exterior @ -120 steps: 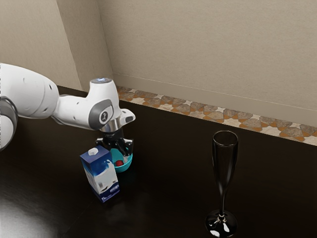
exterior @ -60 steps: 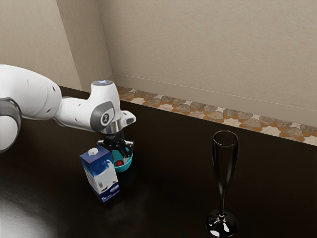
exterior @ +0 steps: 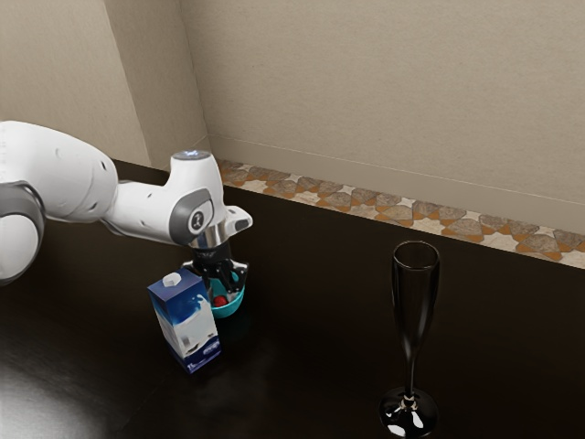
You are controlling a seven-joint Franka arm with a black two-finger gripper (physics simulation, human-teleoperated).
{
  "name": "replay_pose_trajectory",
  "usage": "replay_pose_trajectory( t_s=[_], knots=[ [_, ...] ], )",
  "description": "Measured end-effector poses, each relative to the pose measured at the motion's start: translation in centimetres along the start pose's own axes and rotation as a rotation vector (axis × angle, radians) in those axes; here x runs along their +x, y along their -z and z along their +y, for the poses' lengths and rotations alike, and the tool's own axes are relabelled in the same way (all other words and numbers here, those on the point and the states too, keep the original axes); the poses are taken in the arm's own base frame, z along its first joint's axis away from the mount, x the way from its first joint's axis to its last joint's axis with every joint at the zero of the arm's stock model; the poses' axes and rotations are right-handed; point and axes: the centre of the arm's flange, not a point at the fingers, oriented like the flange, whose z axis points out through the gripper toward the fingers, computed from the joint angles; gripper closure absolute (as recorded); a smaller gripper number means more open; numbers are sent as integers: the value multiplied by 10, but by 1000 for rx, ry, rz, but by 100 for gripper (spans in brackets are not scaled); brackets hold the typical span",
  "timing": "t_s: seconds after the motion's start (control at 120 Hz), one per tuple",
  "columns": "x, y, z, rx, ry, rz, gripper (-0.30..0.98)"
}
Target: Take strawberry from the bowl
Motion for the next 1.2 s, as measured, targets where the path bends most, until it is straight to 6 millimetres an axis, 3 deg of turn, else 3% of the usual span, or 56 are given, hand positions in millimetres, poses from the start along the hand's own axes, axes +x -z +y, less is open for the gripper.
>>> replay_pose_trajectory(
  t_s=[0.35, 0.542, 0.633, 0.733, 0.883, 1.042, 1.2],
  knots=[
    [1, 10, 0, -2, 5, 21, 58],
    [-3, 57, 4, -25, 2, 79, 61],
    [-11, 83, 17, -38, -20, 103, 61],
    [-30, 100, 50, -45, -78, 110, 61],
    [-60, 93, 126, -26, -208, 94, 61],
    [-71, 60, 186, 15, -299, 67, 62],
    [-82, 23, 215, 46, -341, 30, 62]
  ],
)
